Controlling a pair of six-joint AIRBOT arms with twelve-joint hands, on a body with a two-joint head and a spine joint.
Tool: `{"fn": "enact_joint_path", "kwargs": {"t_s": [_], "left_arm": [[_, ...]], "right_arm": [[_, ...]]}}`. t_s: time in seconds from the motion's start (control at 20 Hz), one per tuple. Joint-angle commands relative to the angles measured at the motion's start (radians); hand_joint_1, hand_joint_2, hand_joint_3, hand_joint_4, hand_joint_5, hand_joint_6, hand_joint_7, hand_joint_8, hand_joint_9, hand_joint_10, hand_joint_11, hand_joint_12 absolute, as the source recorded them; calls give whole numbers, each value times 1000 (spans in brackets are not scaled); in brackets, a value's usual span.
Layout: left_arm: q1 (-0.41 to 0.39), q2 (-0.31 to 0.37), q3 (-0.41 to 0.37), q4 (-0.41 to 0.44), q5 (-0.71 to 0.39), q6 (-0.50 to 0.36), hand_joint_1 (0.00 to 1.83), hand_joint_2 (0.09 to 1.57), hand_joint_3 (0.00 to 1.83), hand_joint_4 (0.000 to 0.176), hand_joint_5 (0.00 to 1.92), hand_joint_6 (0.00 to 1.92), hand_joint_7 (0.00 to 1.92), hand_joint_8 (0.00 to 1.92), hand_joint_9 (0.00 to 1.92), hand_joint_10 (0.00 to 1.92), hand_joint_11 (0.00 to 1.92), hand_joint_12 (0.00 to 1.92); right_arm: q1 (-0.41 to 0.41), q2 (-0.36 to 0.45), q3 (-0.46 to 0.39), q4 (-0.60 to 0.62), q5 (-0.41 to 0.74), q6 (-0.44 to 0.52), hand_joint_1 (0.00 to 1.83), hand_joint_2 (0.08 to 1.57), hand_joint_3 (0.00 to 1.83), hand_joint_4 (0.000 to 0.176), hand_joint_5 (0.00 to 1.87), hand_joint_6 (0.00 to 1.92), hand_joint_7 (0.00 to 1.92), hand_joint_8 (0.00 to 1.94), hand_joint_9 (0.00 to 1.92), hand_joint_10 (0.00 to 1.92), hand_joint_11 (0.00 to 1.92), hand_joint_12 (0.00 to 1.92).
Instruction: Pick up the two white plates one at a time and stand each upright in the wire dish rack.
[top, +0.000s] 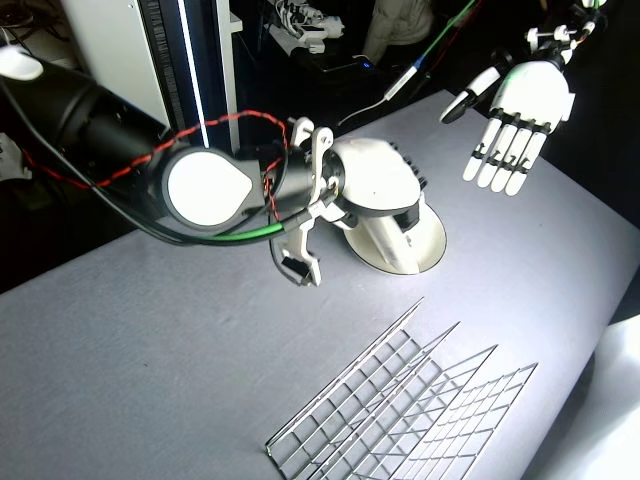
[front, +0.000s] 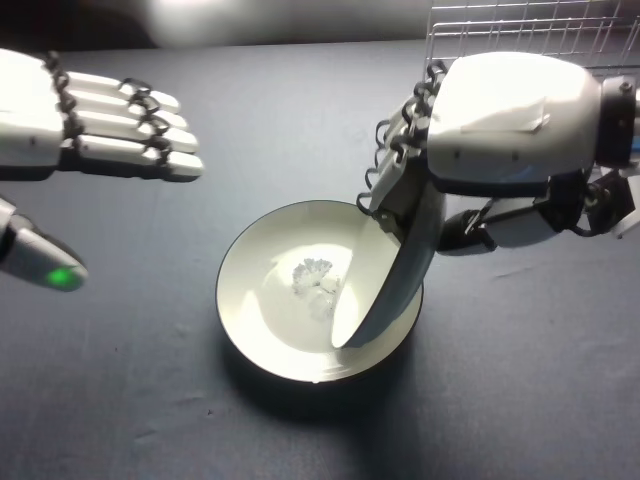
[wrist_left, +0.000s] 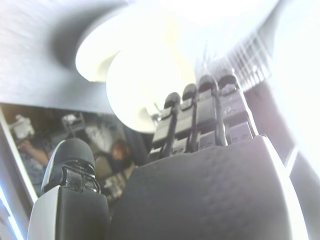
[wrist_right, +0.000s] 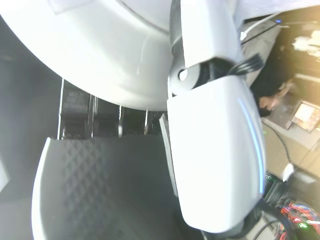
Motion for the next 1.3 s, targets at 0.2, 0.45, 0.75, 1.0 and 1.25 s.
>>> {"fn": "enact_joint_path", "kwargs": {"t_s": [0.2,0.45,0.75,1.0,1.25], "left_arm": [[0,80,-92,-76,-18,-8,0,1164,4,0,0,0,0,0,0,0,0,0],[3,89,-133,-66,-7,-8,0,1166,5,0,0,0,0,0,0,0,0,0],[-4,76,-80,-64,-13,-8,0,1168,5,0,0,0,0,0,0,0,0,0],[0,68,-77,-65,-14,-8,0,1163,1,0,0,0,0,0,0,0,0,0],[0,52,-81,-70,3,-3,0,1171,5,0,0,0,0,0,0,0,0,0]], "right_arm": [[61,35,-52,123,60,6,1387,1066,2,0,1022,921,1051,821,1053,944,876,1018],[132,52,-70,240,-11,16,1387,1063,0,0,1029,931,1077,749,1053,940,904,1001],[226,63,-78,407,-156,24,1386,1066,1,0,1013,965,1096,733,1028,951,905,1010],[290,63,-78,534,-261,27,1387,1064,1,0,1020,950,1105,724,1029,946,900,1022],[328,63,-75,619,-323,30,1385,1072,0,0,978,1006,1107,728,1019,965,893,1024]]}}
